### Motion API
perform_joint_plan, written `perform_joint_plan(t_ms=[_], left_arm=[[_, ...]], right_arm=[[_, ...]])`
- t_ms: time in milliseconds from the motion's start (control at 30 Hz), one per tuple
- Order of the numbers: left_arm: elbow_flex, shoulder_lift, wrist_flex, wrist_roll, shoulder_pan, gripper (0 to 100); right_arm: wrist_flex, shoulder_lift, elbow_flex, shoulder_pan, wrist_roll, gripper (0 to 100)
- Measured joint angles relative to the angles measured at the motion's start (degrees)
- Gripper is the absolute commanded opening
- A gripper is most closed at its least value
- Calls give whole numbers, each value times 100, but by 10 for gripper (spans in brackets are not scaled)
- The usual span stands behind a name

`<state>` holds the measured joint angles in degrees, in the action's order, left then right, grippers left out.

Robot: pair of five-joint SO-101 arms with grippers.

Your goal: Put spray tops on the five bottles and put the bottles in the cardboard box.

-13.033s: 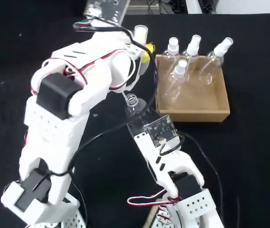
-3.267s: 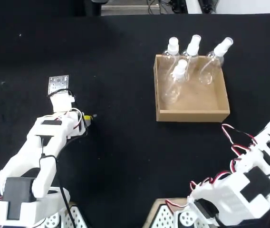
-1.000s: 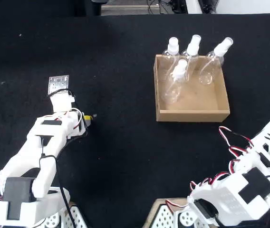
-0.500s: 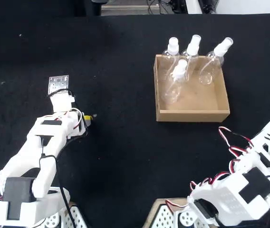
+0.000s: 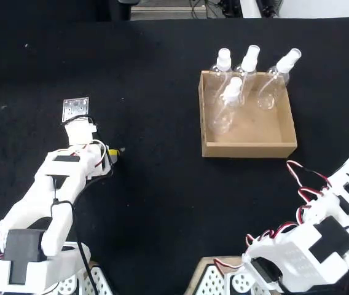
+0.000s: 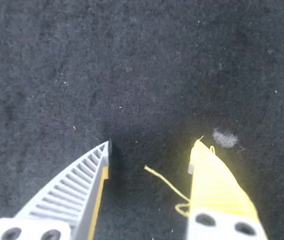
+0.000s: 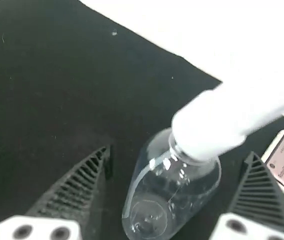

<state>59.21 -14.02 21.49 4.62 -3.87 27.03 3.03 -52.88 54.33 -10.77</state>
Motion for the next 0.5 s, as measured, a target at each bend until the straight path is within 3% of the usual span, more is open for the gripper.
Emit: perform_joint_plan(t_ms=[500], left_arm=[[0, 0, 0, 0, 0, 253]], right_arm=[[0, 237, 431, 0, 0, 353]])
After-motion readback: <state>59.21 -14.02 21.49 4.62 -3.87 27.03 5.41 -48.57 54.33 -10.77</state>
